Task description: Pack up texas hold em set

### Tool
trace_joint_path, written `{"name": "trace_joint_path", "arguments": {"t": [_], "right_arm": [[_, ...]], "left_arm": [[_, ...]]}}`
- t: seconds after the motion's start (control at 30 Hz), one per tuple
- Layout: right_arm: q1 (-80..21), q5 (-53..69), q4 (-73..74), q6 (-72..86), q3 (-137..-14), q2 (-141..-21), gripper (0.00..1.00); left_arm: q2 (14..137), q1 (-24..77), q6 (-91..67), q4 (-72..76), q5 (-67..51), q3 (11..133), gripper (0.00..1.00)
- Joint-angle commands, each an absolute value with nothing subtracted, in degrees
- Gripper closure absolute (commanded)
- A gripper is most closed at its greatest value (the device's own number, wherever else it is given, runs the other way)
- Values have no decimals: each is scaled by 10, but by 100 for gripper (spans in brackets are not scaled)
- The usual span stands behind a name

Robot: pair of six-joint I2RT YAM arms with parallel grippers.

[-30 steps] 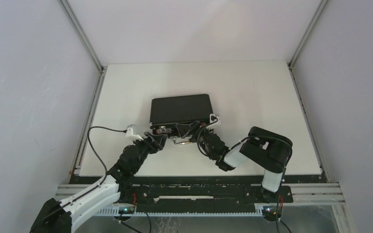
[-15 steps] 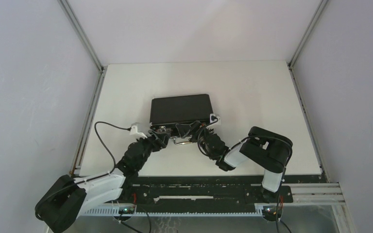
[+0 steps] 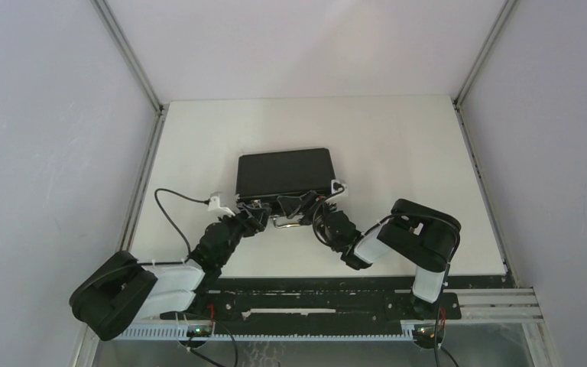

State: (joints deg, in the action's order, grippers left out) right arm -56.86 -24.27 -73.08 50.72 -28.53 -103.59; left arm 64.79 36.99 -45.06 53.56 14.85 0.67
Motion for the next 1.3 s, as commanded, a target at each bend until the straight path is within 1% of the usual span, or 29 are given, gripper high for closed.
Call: {"name": "trace_joint_path", "arguments": {"t": [0.0,0.07,0.47,0.67,0.87,1.1,1.27], "right_arm": [[-556,-239,-783,513,-280,-1009,9],[-551,-236,-780,519,-277,-1009,9],[-530,-210,-783,535,-269,-1014,10],[-524,-203,-784,535,-271,-1018,10],[-524,-203,-785,536,-271,-1023,10],[-521,-203,-784,534,-275,-1026,11],[-521,-200,-784,535,-277,-1029,11]], "left_arm": [[664,368,-444,640,143,-5,27],[664,368,-438,660,132,-7,28],[671,369,-446,674,84,6,29],[639,370,-458,672,75,-15,29],[558,372,-460,617,76,-30,31],[442,374,-451,487,94,-31,31],[392,374,-455,450,98,-44,31]]}}
